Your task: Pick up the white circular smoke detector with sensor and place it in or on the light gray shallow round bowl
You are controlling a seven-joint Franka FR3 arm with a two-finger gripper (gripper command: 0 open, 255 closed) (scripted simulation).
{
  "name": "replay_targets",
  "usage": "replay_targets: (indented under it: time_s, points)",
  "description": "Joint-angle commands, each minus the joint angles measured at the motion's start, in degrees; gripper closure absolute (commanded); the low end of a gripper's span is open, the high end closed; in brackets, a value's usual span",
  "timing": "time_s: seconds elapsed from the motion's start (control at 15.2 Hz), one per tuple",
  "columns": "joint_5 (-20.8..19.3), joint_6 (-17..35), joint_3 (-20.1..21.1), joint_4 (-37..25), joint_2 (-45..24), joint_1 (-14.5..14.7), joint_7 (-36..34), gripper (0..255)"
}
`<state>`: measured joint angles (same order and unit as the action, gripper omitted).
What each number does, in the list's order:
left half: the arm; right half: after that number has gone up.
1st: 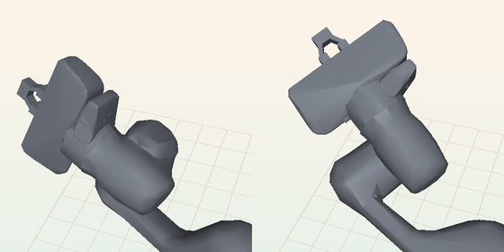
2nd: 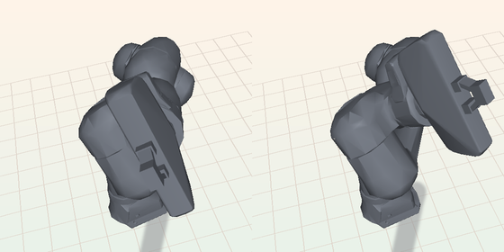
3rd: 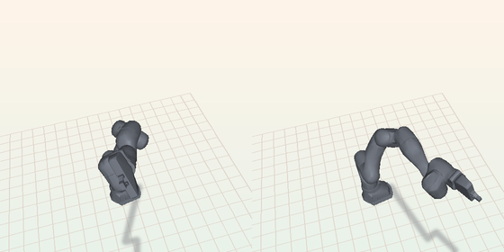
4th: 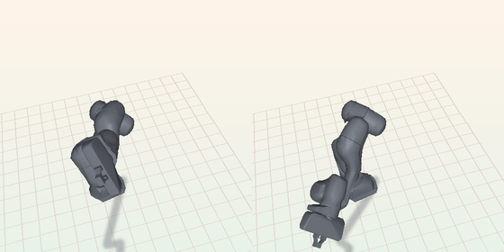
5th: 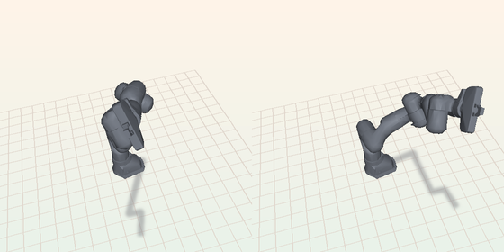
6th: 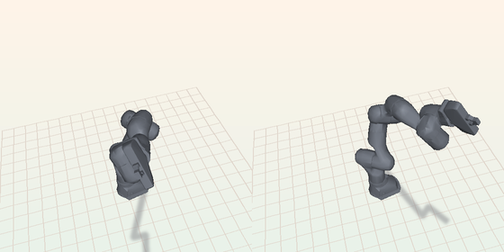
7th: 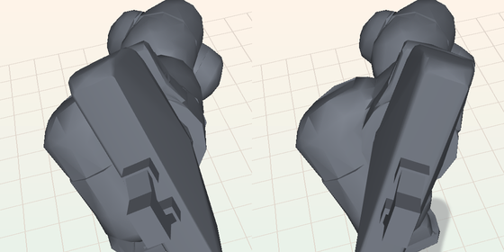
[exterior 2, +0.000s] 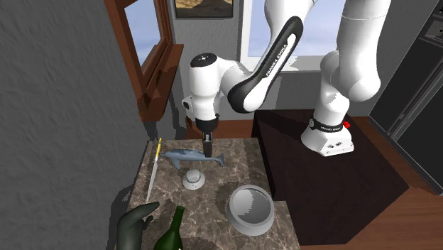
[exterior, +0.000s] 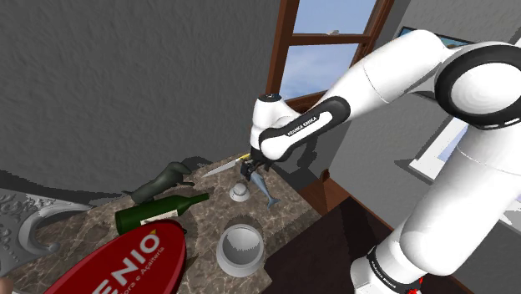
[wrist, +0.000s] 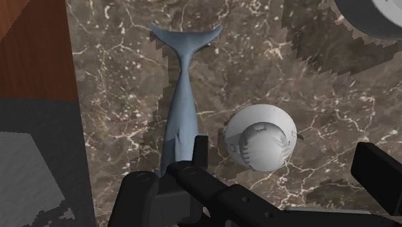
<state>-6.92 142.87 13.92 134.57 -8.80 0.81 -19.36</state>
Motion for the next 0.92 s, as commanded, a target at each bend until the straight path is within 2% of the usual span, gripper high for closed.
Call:
replay_targets:
  time_s: [0.0,0.4,0.86]
  points:
    - [-2.7,2.1,-0.6,-2.7,-5.0,0.8,-2.5,0]
    - [-8.6,5.5,-3.7,-12.7,-19.0,4.7,-8.4,0]
    - [-10.2,8.7,-5.2,-13.9,-23.5,5.6,-9.5,0]
